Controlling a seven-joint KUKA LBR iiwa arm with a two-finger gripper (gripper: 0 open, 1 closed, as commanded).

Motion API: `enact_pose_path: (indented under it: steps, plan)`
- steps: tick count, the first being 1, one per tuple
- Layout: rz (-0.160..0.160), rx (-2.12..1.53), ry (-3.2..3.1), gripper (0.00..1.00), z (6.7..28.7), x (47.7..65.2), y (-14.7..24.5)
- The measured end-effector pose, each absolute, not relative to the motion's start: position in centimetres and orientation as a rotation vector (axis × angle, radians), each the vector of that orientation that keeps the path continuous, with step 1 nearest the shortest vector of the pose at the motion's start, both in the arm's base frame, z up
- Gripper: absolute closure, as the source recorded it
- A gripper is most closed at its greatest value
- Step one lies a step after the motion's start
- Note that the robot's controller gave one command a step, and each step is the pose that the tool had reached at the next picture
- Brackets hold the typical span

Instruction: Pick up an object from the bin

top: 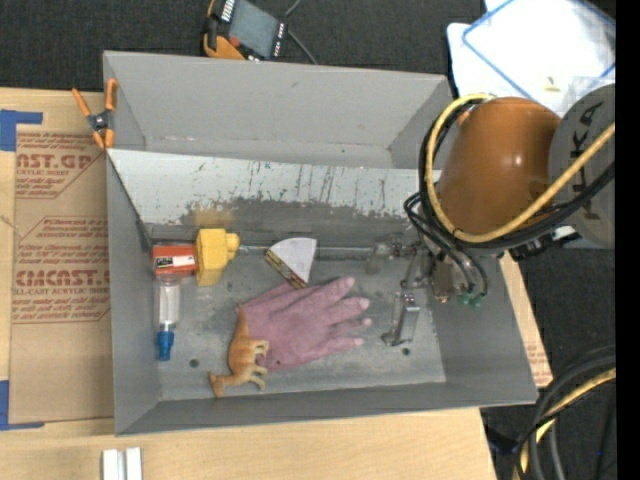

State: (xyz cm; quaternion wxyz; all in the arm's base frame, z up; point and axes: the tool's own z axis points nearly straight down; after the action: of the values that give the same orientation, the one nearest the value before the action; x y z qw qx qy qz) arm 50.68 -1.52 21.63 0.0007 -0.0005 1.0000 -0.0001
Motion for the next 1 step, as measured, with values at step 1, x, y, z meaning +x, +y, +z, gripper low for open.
enact_pose_path:
  steps: [1]
  plan:
    - [0.0, -0.001, 3.14, 0.0, 21.62, 50.68, -1.52]
